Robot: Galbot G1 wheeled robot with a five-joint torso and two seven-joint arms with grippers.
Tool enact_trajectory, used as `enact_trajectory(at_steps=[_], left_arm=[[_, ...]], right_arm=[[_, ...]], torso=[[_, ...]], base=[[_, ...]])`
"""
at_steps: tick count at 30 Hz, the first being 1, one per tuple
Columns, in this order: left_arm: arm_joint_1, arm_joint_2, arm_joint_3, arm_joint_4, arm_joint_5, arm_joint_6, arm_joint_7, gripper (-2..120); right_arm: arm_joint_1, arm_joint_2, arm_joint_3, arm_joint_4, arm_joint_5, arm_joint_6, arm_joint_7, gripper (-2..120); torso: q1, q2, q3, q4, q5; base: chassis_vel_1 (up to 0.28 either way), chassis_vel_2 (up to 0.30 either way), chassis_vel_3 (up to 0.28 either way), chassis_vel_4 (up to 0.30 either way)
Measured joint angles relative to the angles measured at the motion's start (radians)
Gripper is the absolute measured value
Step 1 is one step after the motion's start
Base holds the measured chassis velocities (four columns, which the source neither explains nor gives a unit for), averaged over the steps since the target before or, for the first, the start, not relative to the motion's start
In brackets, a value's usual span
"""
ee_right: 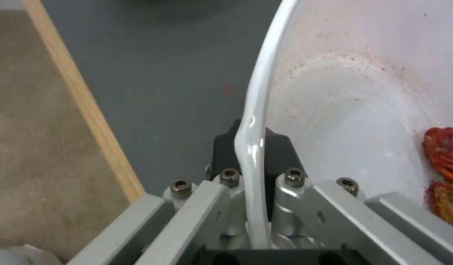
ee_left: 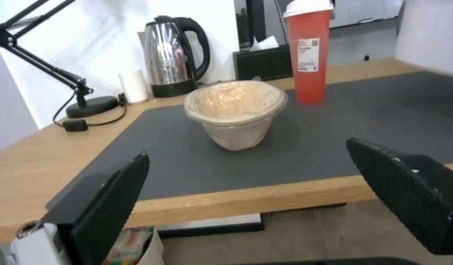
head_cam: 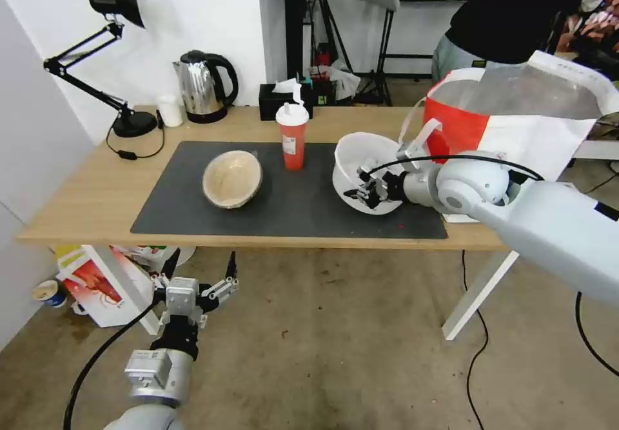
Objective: Pick up the trash from the table and place it into the takeout bag.
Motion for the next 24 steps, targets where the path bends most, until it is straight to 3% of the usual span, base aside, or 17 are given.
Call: enact_trajectory(at_steps=[7, 16, 24], left_arm=[[0.0, 0.0, 0.0, 0.0, 0.0, 0.0, 0.0, 100], [0.0, 0.0, 0.0, 0.0, 0.0, 0.0, 0.0, 100], [0.0, 0.0, 0.0, 0.0, 0.0, 0.0, 0.0, 100]], right_arm=[[0.035, -0.016, 0.0, 0.036, 0.038, 0.001, -0.006, 0], [0.193, -0.071, 0.001, 0.115, 0.164, 0.006, -0.005, 0], [0.313, -0.055, -0.013, 0.101, 0.236, 0.011, -0.01, 0]], torso=[[0.0, 0.0, 0.0, -0.0001, 0.0001], [0.0, 0.0, 0.0, -0.0003, 0.0], [0.0, 0.0, 0.0, 0.0, -0.0002]], base=[[0.0, 0.0, 0.0, 0.0], [0.0, 0.0, 0.0, 0.0], [0.0, 0.0, 0.0, 0.0]])
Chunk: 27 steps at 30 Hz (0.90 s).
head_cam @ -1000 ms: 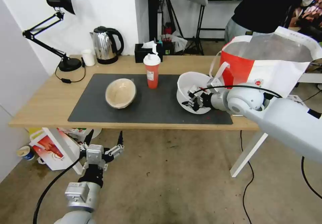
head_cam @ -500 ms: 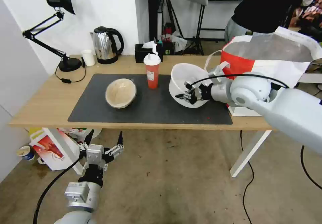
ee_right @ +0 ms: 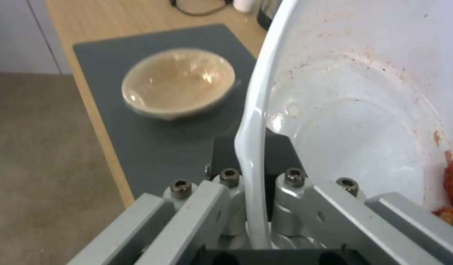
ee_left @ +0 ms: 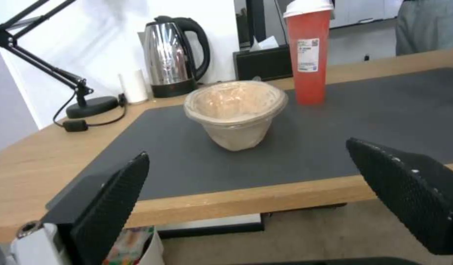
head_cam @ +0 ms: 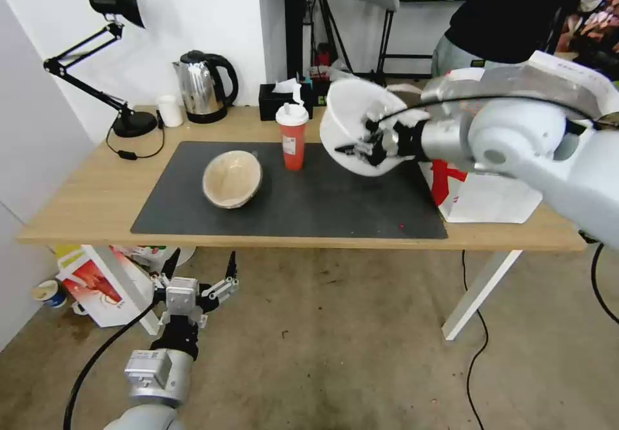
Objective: Pick up the trash from the table and place it into the takeout bag.
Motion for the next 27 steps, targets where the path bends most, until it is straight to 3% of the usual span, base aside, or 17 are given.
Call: enact_trajectory(at_steps=[8, 15, 27], left_arm=[[0.0, 0.0, 0.0, 0.0, 0.0, 0.0, 0.0, 100], [0.0, 0.0, 0.0, 0.0, 0.0, 0.0, 0.0, 100], [0.0, 0.0, 0.0, 0.0, 0.0, 0.0, 0.0, 100]], right_arm=[[0.022, 0.048, -0.029, -0.01, 0.015, -0.003, 0.019, 0], [-0.062, 0.103, -0.018, -0.034, -0.013, -0.005, 0.035, 0], [-0.056, 0.14, -0.015, -0.063, -0.012, -0.005, 0.032, 0]], torso=[[0.0, 0.0, 0.0, 0.0, 0.0], [0.0, 0.0, 0.0, 0.0, 0.0003], [0.0, 0.0, 0.0, 0.0, 0.0001]], base=[[0.0, 0.0, 0.0, 0.0], [0.0, 0.0, 0.0, 0.0], [0.0, 0.0, 0.0, 0.0]])
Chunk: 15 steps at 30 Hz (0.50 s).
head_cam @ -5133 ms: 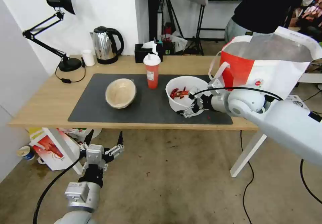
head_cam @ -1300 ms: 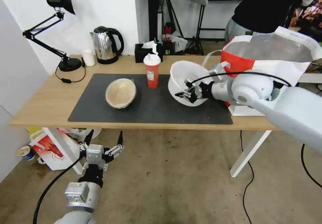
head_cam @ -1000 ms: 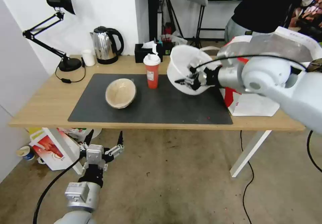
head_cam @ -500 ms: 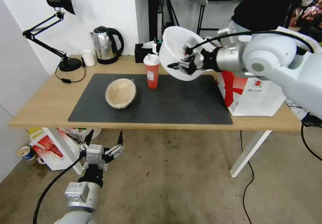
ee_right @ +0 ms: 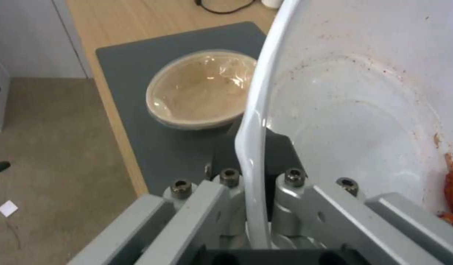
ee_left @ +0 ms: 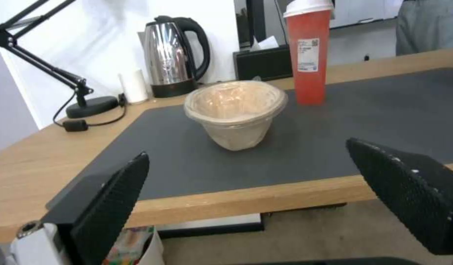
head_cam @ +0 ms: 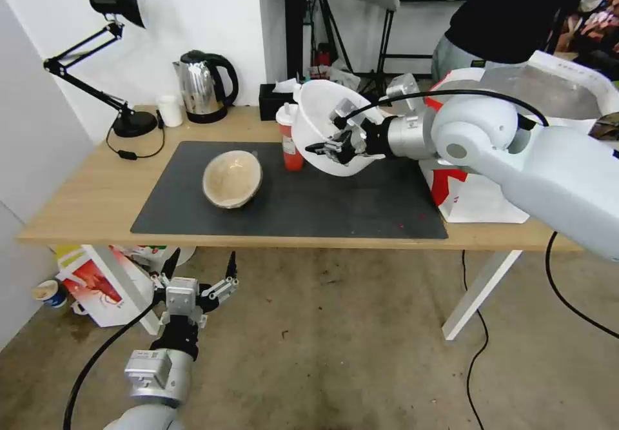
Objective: Pick up the trash from the table and place it into the takeout bag.
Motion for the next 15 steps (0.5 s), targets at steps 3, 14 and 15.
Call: enact_trajectory(at_steps=[3, 14, 15], left_arm=[[0.0, 0.0, 0.0, 0.0, 0.0, 0.0, 0.0, 100], [0.0, 0.0, 0.0, 0.0, 0.0, 0.0, 0.0, 100], [0.0, 0.0, 0.0, 0.0, 0.0, 0.0, 0.0, 100]], right_arm=[[0.012, 0.015, -0.005, -0.009, 0.001, 0.0, -0.001, 0], [0.055, 0.056, -0.027, -0.03, 0.002, -0.001, 0.001, 0], [0.058, 0.055, -0.028, -0.03, 0.002, -0.001, 0.002, 0]], torso=[[0.0, 0.0, 0.0, 0.0, 0.0], [0.0, 0.0, 0.0, 0.0, 0.0], [0.0, 0.0, 0.0, 0.0, 0.0]], base=[[0.0, 0.0, 0.0, 0.0], [0.0, 0.0, 0.0, 0.0], [0.0, 0.0, 0.0, 0.0]])
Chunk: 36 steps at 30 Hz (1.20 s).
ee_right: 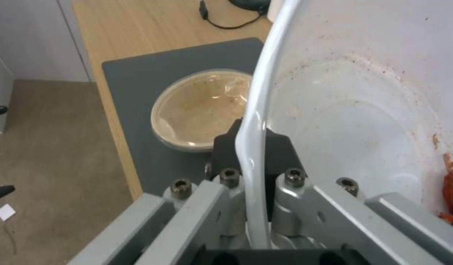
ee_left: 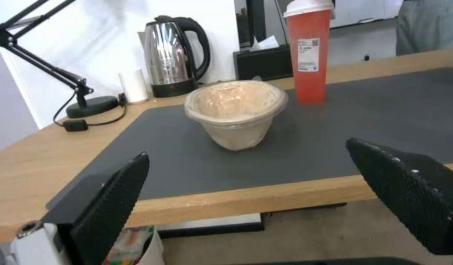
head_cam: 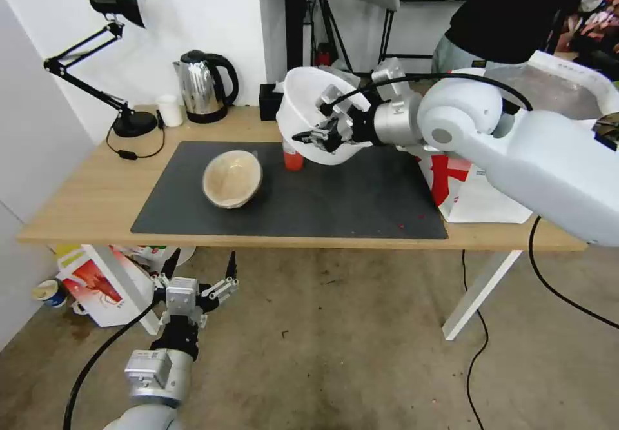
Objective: Pick up the trash from the table and place it into the takeout bag.
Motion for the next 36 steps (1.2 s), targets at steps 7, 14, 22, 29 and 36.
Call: enact_trajectory(at_steps=[7, 14, 22, 29, 36], left_arm=[[0.0, 0.0, 0.0, 0.0, 0.0, 0.0, 0.0, 100], [0.0, 0.0, 0.0, 0.0, 0.0, 0.0, 0.0, 100], [0.0, 0.0, 0.0, 0.0, 0.0, 0.0, 0.0, 100], [0.0, 0.0, 0.0, 0.0, 0.0, 0.0, 0.0, 100], [0.0, 0.0, 0.0, 0.0, 0.0, 0.0, 0.0, 100]], right_arm=[[0.038, -0.02, -0.011, 0.008, 0.02, 0.0, 0.002, 0], [0.076, -0.035, -0.011, 0.008, 0.04, 0.0, 0.004, 0], [0.1, -0.062, -0.021, 0.019, 0.057, 0.001, 0.012, 0], [0.102, -0.08, -0.023, 0.024, 0.058, 0.001, 0.011, 0], [0.128, -0.09, -0.026, 0.018, 0.058, 0.001, 0.009, 0]], torso=[[0.0, 0.0, 0.0, 0.0, 0.0001], [0.0, 0.0, 0.0, 0.0, 0.0002], [0.0, 0.0, 0.0, 0.0, 0.0001], [0.0, 0.0, 0.0, 0.0, 0.0002], [0.0, 0.0, 0.0, 0.0, 0.0002]], base=[[0.0, 0.0, 0.0, 0.0], [0.0, 0.0, 0.0, 0.0], [0.0, 0.0, 0.0, 0.0], [0.0, 0.0, 0.0, 0.0], [0.0, 0.0, 0.0, 0.0]])
